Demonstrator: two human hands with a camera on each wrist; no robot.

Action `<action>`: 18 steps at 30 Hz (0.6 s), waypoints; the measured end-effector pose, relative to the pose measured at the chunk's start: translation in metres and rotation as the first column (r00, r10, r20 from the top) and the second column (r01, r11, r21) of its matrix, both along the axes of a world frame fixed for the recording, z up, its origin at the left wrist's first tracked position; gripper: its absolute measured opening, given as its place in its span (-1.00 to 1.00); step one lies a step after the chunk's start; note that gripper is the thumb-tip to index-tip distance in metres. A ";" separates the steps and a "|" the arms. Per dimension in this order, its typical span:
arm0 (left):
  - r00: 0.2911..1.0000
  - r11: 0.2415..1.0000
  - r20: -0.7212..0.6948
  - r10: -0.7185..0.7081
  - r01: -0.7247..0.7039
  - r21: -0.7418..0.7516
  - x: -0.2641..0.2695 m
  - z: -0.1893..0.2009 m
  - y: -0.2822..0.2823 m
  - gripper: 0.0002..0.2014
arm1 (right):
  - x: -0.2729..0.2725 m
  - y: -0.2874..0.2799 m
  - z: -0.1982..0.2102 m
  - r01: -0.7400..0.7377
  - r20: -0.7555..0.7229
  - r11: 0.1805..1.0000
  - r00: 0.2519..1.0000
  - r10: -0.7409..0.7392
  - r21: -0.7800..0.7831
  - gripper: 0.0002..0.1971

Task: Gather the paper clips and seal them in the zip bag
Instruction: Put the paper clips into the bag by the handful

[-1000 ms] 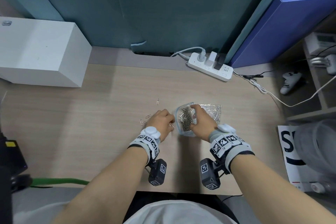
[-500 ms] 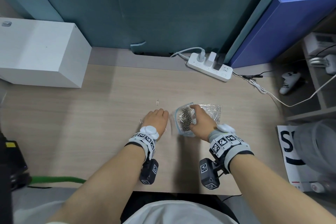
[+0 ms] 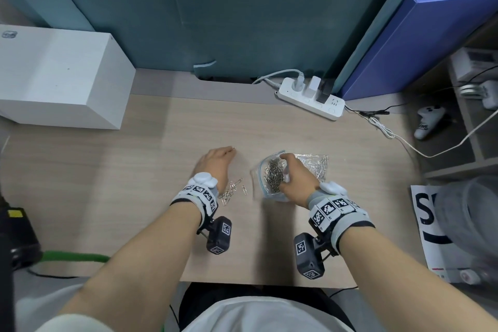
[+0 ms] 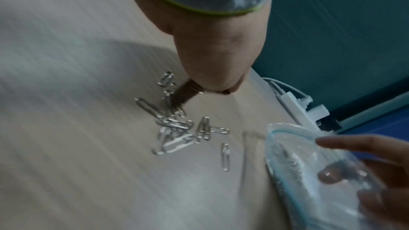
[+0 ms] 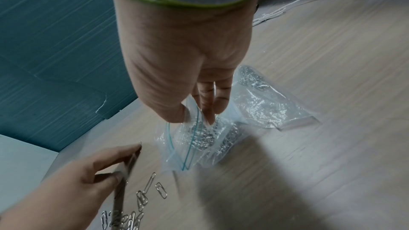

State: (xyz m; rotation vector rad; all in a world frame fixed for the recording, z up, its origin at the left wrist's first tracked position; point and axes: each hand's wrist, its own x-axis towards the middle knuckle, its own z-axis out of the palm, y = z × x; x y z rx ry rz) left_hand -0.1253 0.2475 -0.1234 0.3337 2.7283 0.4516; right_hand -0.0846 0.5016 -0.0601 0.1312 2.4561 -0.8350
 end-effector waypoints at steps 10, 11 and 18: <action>0.990 0.970 -0.079 -0.120 0.134 0.202 0.032 -0.003 0.002 -0.68 | -0.002 -0.001 0.000 -0.014 0.009 1.000 1.000 0.014 0.009 -0.23; 0.993 0.975 -0.057 -0.102 0.111 0.194 0.036 -0.001 0.006 -0.59 | -0.002 -0.001 0.000 -0.018 0.010 1.000 1.000 0.018 0.011 -0.23; 0.997 0.993 -0.007 -0.075 0.075 0.092 0.040 0.003 0.031 -0.67 | -0.003 -0.002 0.000 -0.023 0.014 1.000 1.000 0.023 0.014 -0.23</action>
